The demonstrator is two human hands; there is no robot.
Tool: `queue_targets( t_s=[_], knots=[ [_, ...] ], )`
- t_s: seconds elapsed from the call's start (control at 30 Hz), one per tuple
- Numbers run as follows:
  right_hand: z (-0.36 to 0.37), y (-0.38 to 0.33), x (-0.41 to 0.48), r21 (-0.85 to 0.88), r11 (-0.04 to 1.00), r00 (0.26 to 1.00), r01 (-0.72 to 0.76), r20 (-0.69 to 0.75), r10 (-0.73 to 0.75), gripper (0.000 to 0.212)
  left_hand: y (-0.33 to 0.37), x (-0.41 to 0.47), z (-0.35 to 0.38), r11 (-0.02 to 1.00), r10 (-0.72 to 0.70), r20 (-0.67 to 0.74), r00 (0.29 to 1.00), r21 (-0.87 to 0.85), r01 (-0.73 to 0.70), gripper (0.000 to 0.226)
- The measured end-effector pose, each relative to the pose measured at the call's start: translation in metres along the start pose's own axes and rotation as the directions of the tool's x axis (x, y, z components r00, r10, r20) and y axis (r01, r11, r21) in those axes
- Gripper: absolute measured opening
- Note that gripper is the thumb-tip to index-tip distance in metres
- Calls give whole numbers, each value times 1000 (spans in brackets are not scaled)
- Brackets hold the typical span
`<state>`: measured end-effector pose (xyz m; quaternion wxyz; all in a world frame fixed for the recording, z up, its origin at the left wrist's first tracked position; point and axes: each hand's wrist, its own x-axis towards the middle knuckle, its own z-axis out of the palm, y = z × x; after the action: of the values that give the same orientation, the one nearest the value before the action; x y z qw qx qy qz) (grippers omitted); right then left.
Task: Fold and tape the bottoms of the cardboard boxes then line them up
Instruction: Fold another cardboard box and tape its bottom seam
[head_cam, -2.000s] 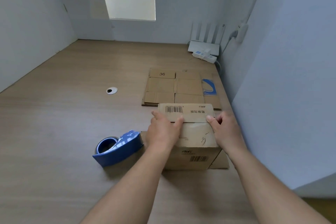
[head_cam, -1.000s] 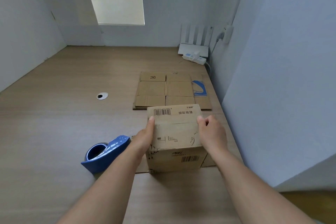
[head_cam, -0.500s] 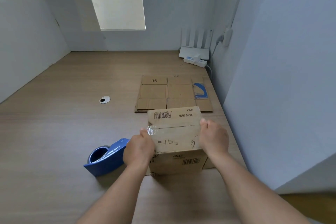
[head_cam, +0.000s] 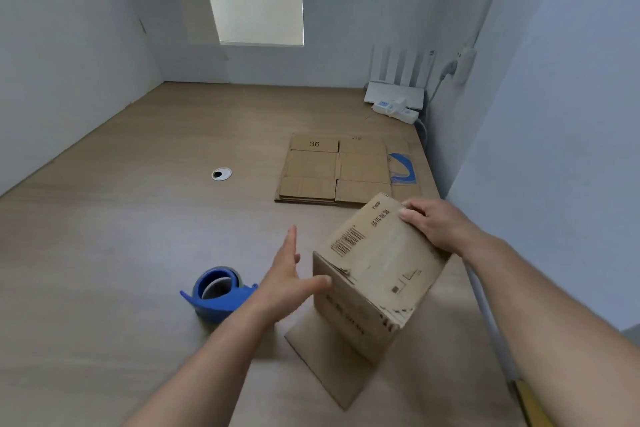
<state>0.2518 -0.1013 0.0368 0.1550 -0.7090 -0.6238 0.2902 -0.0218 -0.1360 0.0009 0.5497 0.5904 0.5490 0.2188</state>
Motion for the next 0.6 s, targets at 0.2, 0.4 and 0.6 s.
queue_targets(
  t_s=[0.2,0.4,0.6],
  knots=[
    [15,0,-7,-119,988,934,-100,-353,52,60,5,-7,17,969,190,121,974,138,-207,64],
    [41,8,-63,297,905,898,-304,-228,376,51,-9,-11,44,947,200,-9,980,259,-191,98],
    [45,-17,-50,526,851,995,3,-84,49,48,3,0,43,928,157,-350,923,373,-16,108]
  ],
)
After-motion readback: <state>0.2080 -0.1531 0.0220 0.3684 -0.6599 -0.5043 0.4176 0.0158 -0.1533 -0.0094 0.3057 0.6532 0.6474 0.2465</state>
